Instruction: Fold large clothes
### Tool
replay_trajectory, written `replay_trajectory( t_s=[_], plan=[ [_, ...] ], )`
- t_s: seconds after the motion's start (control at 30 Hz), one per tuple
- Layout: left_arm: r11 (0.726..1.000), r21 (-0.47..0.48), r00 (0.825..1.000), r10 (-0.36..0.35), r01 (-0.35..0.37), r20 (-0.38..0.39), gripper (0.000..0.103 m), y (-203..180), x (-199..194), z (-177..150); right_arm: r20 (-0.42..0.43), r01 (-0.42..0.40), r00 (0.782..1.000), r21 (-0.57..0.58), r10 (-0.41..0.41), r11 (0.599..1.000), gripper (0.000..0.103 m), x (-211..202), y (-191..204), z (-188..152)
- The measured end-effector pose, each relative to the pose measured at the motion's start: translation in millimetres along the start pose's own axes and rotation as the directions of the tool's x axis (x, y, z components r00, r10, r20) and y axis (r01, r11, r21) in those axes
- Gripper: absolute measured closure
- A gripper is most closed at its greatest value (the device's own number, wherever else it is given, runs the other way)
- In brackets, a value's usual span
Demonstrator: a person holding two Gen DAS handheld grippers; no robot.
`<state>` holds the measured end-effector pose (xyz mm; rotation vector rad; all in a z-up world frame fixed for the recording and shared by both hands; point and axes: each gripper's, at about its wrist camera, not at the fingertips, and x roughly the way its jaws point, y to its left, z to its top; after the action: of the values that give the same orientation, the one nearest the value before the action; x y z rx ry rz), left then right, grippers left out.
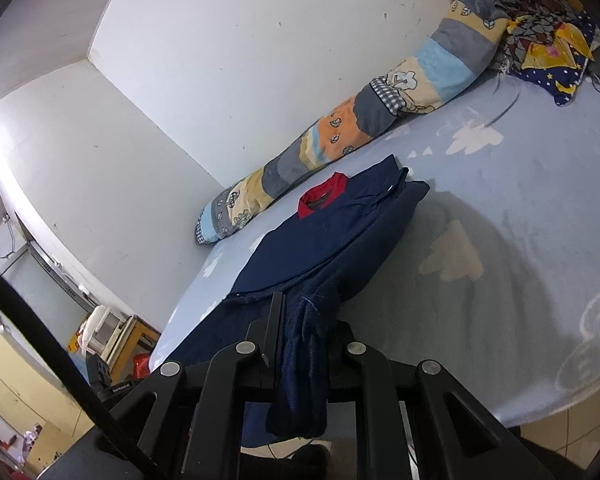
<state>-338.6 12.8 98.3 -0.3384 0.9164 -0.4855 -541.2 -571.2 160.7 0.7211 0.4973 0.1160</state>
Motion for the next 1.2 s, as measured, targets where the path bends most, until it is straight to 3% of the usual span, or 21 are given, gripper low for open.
replay_trajectory(
  t_s=[0.2, 0.23, 0.27, 0.4, 0.43, 0.53, 0.67, 0.73, 0.8, 0.87, 0.93, 1.03, 1.1, 1.2],
  plan=[
    [0.999, 0.006, 0.998, -0.035, 0.035, 0.053, 0.088, -13.1, -8.5, 10.4, -0.013, 0.003, 1.000, -0.010, -0.003, 1.000, 0.089, -6.9, 6.0, -1.4],
    [0.999, 0.009, 0.997, -0.035, 0.034, 0.068, 0.095, -13.5, -10.7, 14.9, -0.011, 0.004, 1.000, -0.011, -0.004, 1.000, 0.089, -6.1, 7.3, 1.7],
    [0.999, 0.011, 0.996, -0.034, 0.033, 0.078, 0.095, -13.3, -11.4, 20.9, -0.008, 0.002, 1.000, -0.010, -0.002, 1.000, 0.089, -5.1, 7.6, 6.1],
    [0.999, 0.001, 0.987, -0.050, 0.050, 0.153, 0.095, -17.4, -14.8, 61.4, 0.014, -0.012, 1.000, -0.017, 0.012, 1.000, 0.089, 2.4, 14.0, 35.8],
    [0.999, 0.008, 0.983, -0.040, 0.039, 0.177, 0.101, -20.7, -14.9, 71.4, 0.021, -0.015, 1.000, -0.022, 0.016, 1.000, 0.089, 5.0, 16.4, 43.8],
    [1.000, 0.009, 0.974, -0.032, 0.030, 0.225, 0.102, -26.6, -4.7, 110.6, 0.046, -0.025, 0.999, -0.026, 0.027, 0.999, 0.089, 15.0, 22.0, 74.8],
    [0.999, -0.026, 0.976, -0.021, 0.028, 0.217, 0.102, -26.1, 32.3, 157.5, 0.067, -0.005, 0.998, -0.039, 0.008, 0.999, 0.089, 46.0, 24.6, 120.4],
    [0.996, -0.061, 0.986, -0.055, 0.065, 0.155, 0.102, -23.3, 51.6, 168.7, 0.067, -0.001, 0.998, -0.025, 0.002, 1.000, 0.089, 59.9, 23.1, 138.6],
    [0.983, -0.115, 0.988, -0.133, 0.141, 0.081, 0.094, -19.4, 65.4, 164.4, 0.067, 0.003, 0.998, -0.012, -0.003, 1.000, 0.089, 69.3, 24.8, 153.9],
    [0.966, -0.160, 0.978, -0.207, 0.204, -0.001, 0.049, -17.3, 77.6, 144.9, 0.064, 0.006, 0.998, -0.035, -0.003, 0.999, 0.089, 73.4, 30.6, 160.5],
    [0.959, -0.181, 0.972, -0.230, 0.218, -0.046, 0.037, -15.8, 83.7, 115.5, 0.060, 0.010, 0.998, -0.059, -0.007, 0.998, 0.089, 75.2, 35.4, 159.8],
    [0.958, -0.220, 0.967, -0.219, 0.187, -0.130, 0.036, -10.3, 91.2, 73.0, 0.058, 0.014, 0.998, -0.069, -0.010, 0.998, 0.089, 72.3, 33.4, 153.3],
    [0.969, -0.229, 0.974, -0.141, 0.098, -0.179, 0.036, -7.7, 94.1, 41.6, 0.057, 0.014, 0.998, -0.070, -0.010, 0.997, 0.089, 69.9, 30.4, 150.2],
    [0.977, -0.204, 0.962, -0.111, 0.059, -0.251, 0.036, -13.5, 101.4, 1.1, 0.056, 0.014, 0.998, -0.061, -0.010, 0.998, 0.088, 67.7, 26.3, 146.8]
  ],
)
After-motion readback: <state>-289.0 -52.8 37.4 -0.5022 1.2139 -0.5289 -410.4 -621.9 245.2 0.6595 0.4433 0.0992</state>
